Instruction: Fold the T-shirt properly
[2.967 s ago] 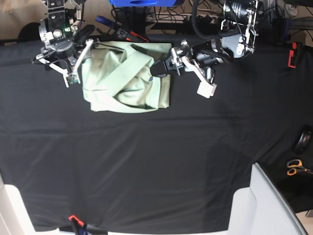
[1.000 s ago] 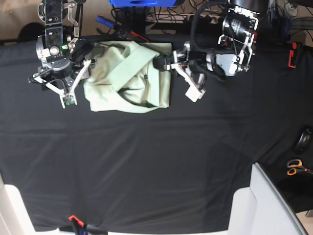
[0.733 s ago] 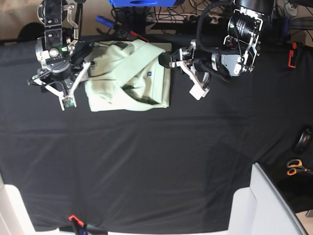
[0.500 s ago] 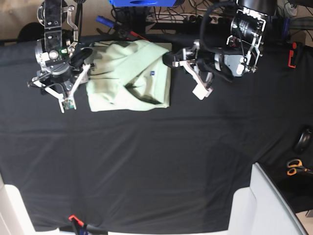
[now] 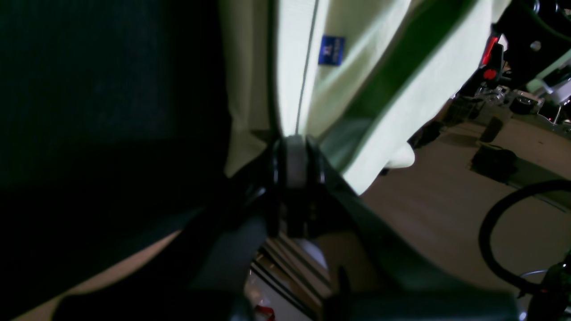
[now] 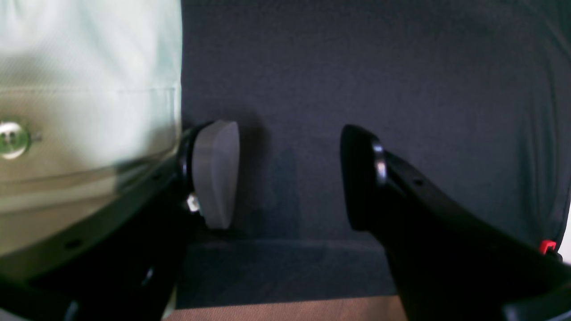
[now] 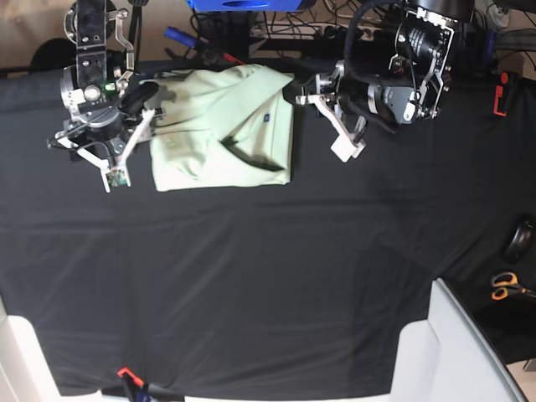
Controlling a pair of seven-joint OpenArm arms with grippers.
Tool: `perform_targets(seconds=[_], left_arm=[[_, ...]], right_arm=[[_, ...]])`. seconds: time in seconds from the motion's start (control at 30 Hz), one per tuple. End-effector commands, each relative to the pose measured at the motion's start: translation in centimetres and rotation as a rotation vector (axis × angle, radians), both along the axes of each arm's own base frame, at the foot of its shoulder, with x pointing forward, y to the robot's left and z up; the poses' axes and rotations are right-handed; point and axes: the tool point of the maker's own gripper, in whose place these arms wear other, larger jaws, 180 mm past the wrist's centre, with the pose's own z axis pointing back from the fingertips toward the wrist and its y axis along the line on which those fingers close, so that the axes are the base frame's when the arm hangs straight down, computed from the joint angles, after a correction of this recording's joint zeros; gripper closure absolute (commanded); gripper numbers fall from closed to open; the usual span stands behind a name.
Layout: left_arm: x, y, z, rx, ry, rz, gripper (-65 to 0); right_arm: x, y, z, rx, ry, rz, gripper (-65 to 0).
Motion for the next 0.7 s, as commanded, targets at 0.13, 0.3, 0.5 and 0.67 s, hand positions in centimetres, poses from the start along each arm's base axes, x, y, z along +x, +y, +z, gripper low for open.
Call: perform_targets(seconds=[0.13,0.3,0.5,0.67], left_arm=[[0.5,-0.3,0.8,-0.019,-0.022,-0.006,-5.0],[1.5,-0.4,2.3,-0.023,-0.082,-0.016,-17.8],[1.2,-0.1,3.3,-0.013,-0.113,-0.037,-19.8],[2.5,-0.3,6.0,-0.108,-0.161,0.023,-30.4]], right_arm=[[0.7,-0.1,0.7,-0.004,-0.035,0.0,-35.0],[0.6,-0.1,0.7,-0.004,-0.032,-0.001,-35.0],[0.6,0.0,0.7,-0.003,-0.032,0.002,-35.0],[0.7,0.2,0.7,-0.002,-0.032,0.006,-35.0]])
